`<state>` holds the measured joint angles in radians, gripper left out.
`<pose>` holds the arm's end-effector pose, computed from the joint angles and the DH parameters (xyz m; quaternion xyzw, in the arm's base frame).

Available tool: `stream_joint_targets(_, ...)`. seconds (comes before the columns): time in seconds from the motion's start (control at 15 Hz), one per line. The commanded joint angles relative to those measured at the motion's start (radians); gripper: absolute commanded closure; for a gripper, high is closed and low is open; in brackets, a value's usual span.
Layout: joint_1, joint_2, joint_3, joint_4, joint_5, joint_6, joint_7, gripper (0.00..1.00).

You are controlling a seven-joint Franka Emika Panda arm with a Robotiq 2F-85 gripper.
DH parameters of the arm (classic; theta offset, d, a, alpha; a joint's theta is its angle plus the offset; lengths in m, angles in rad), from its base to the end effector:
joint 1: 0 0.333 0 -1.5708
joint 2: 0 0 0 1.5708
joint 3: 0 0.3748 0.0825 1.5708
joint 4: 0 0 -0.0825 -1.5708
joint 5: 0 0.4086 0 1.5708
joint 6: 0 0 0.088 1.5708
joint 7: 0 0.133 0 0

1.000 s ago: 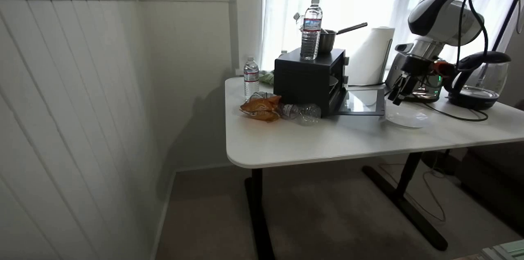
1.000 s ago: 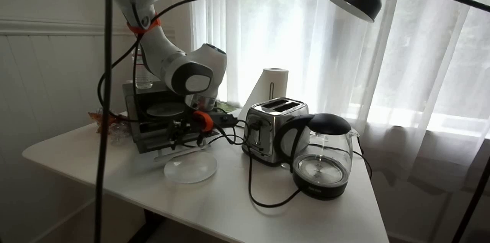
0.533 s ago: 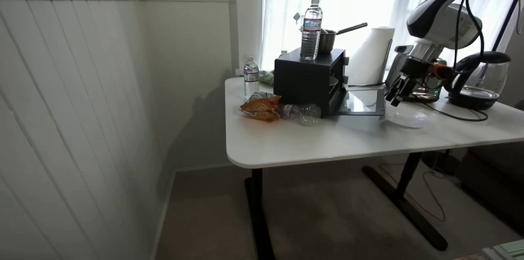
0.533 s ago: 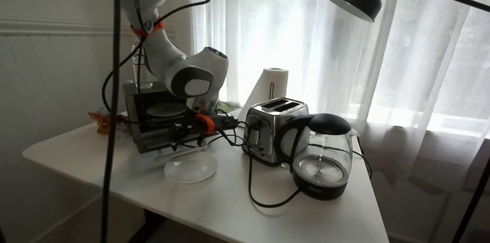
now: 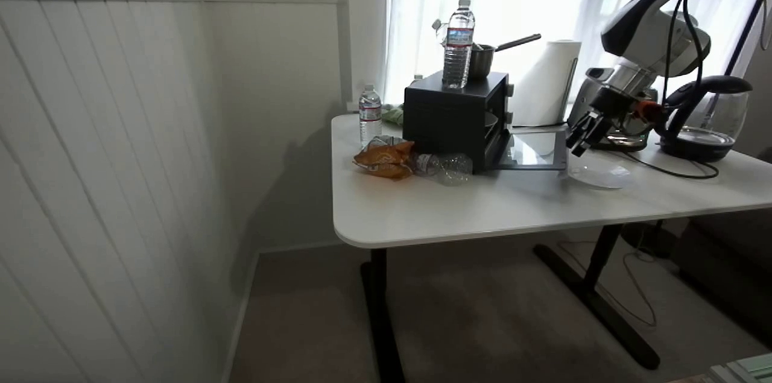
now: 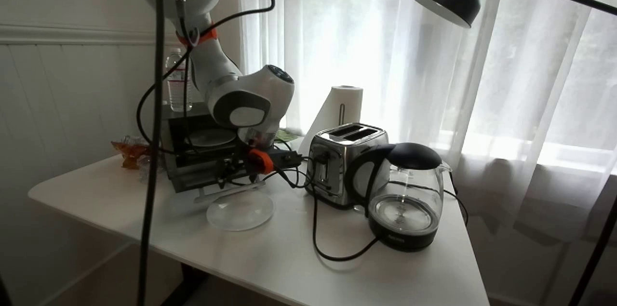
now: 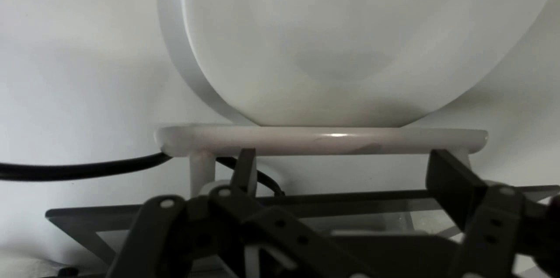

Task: Close the oven door

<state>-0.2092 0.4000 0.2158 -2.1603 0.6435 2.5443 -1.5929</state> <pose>0.6025 0.0046 0.2212 -0.8472 -0.4851 -0.1452 0.1609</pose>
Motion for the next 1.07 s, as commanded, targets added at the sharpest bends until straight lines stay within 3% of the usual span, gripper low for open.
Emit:
stream_joint_targets(0.0, -0.024, -0.040, 0.048, -0.007, 0.150, -0.009, -0.119, 0.00)
stream_joint_targets(0.4, 0.030, -0.135, 0.018, -0.017, 0.354, -0.082, -0.233, 0.00)
stream_joint_targets(1.0, 0.136, -0.170, -0.036, 0.007, 0.498, -0.105, -0.285, 0.00)
